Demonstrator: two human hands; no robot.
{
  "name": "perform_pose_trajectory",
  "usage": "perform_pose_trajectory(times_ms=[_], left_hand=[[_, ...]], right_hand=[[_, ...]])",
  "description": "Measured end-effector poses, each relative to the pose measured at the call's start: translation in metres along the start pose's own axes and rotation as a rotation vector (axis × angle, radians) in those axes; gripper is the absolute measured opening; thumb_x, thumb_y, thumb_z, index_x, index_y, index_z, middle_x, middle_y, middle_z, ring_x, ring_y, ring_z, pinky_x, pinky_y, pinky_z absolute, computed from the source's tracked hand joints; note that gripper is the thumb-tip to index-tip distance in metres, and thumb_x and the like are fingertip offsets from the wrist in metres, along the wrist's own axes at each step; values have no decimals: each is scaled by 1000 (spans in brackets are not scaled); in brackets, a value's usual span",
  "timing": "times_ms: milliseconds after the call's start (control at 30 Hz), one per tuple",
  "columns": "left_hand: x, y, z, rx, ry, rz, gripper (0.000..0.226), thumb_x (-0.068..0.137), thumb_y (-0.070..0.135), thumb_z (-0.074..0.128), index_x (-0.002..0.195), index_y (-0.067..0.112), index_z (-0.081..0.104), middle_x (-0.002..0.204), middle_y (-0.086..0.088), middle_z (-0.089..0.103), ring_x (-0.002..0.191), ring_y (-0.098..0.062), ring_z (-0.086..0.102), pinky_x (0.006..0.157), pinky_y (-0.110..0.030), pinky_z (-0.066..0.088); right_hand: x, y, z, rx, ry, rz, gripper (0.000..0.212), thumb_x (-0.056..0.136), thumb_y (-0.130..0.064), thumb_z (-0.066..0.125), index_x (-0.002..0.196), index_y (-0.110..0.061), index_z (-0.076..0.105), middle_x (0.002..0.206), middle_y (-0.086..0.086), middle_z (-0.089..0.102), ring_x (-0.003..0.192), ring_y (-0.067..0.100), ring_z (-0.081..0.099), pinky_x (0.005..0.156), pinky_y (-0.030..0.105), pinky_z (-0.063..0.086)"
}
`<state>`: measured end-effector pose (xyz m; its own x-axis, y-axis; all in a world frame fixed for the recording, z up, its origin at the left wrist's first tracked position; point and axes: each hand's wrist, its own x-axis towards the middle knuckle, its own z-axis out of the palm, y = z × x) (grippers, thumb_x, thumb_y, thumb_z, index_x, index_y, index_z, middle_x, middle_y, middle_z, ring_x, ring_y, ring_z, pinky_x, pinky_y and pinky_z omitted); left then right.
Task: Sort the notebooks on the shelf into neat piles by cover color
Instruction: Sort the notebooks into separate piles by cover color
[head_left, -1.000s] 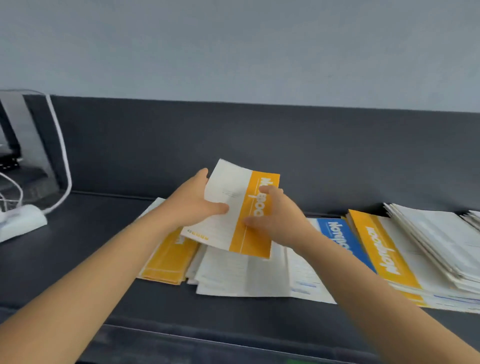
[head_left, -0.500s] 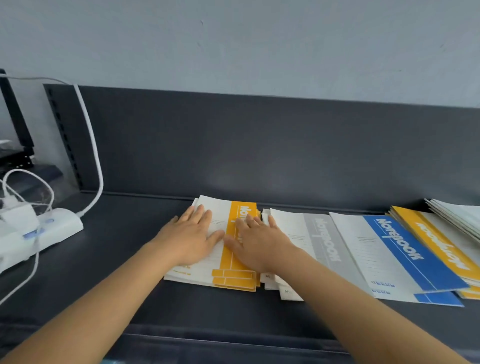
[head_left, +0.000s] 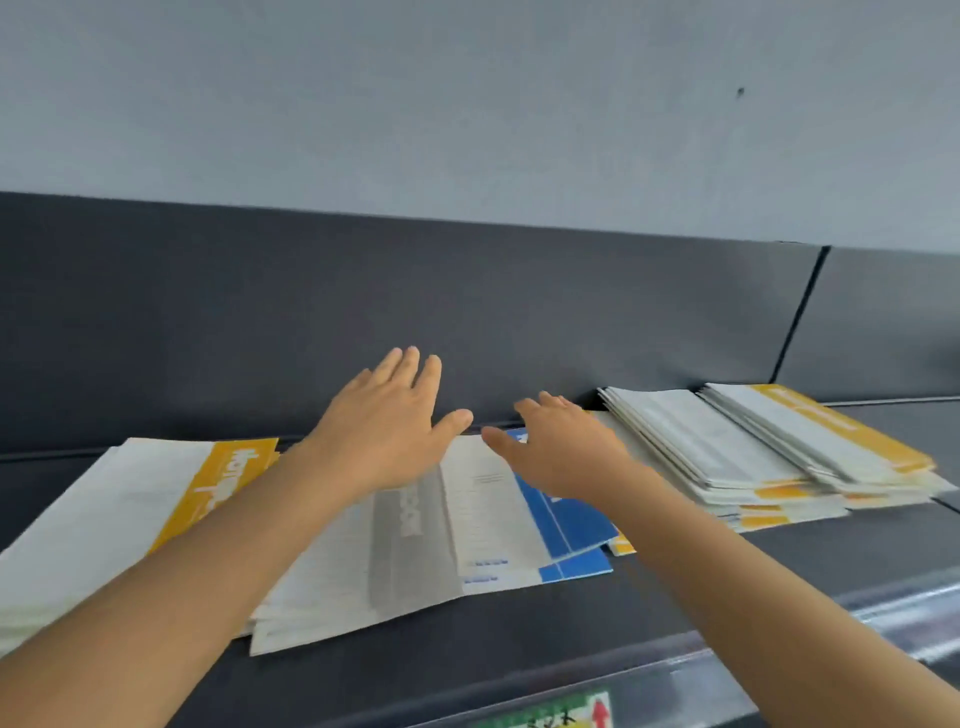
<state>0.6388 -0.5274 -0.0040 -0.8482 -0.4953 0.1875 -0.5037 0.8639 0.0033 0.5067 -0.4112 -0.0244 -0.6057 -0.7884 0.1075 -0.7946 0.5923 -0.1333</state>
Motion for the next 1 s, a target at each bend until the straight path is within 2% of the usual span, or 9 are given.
perform_pose_trajectory(times_ms=[233, 300, 367, 467, 567, 733, 833, 933, 1000], left_hand=[[60, 155, 24, -184, -41, 45, 66, 97, 60, 32, 146, 16, 33, 148, -4, 44, 134, -25, 42, 104, -38, 35], [75, 188, 34, -208, -71, 20, 64, 95, 61, 34, 141, 17, 41, 138, -4, 54, 126, -27, 49, 101, -37, 37], [92, 210, 44, -343, -118, -64, 60, 93, 63, 39, 135, 21, 47, 125, 0, 61, 116, -24, 56, 93, -35, 45], [107, 224, 54, -623, -116, -248, 54, 92, 53, 52, 135, 22, 48, 122, 2, 61, 112, -22, 58, 82, -30, 46], [109, 222, 60, -754, 21, -345, 57, 87, 35, 67, 138, 23, 46, 131, 2, 58, 115, -20, 56, 92, -35, 48], [98, 201, 49, -1240, 110, -455, 49, 85, -1, 68, 130, 14, 54, 121, -5, 65, 99, -19, 65, 83, -36, 56], [83, 171, 37, -1314, 143, -427, 28, 86, -3, 66, 108, 15, 68, 96, 0, 74, 83, -16, 71, 72, -30, 59], [62, 130, 27, -1344, 159, -412, 27, 88, 2, 66, 110, 16, 69, 94, -3, 76, 82, -18, 72, 72, -30, 57], [47, 106, 19, -1276, 110, -350, 27, 89, 5, 66, 110, 21, 70, 92, -4, 76, 78, -16, 72, 68, -25, 57]], right_hand=[[-3, 170, -20, -16, -48, 234, 61, 96, -58, 21, 113, -9, 54, 117, 12, 57, 114, 30, 50, 98, 41, 38], [-7, 197, -20, 22, -153, 196, 59, 97, -57, 15, 100, -12, 53, 90, 5, 57, 100, 29, 54, 97, 43, 39], [-11, 210, -17, 86, -156, 101, 44, 101, -43, 17, 114, -12, 46, 84, 1, 50, 93, 29, 53, 95, 47, 40], [-16, 213, -19, 357, -110, 47, 29, 103, -22, 24, 127, -11, 35, 92, 3, 40, 90, 29, 46, 97, 52, 38], [-16, 209, -23, 351, -170, -80, 31, 104, -33, 22, 102, -15, 48, 92, 3, 50, 89, 24, 45, 97, 43, 35], [-5, 205, -16, 454, -75, -162, 44, 100, -47, 25, 112, -23, 60, 116, -1, 60, 112, 22, 49, 107, 44, 31], [7, 198, -15, 532, 27, -114, 52, 97, -43, 43, 143, -19, 38, 147, 2, 37, 131, 23, 37, 105, 35, 33], [18, 172, -18, 661, 80, -51, 65, 92, -40, 55, 147, -18, 28, 152, 1, 27, 135, 23, 32, 106, 34, 32], [22, 150, -18, 553, 127, -70, 73, 89, -45, 57, 149, -22, 23, 158, 4, 15, 145, 26, 11, 115, 41, 17]])
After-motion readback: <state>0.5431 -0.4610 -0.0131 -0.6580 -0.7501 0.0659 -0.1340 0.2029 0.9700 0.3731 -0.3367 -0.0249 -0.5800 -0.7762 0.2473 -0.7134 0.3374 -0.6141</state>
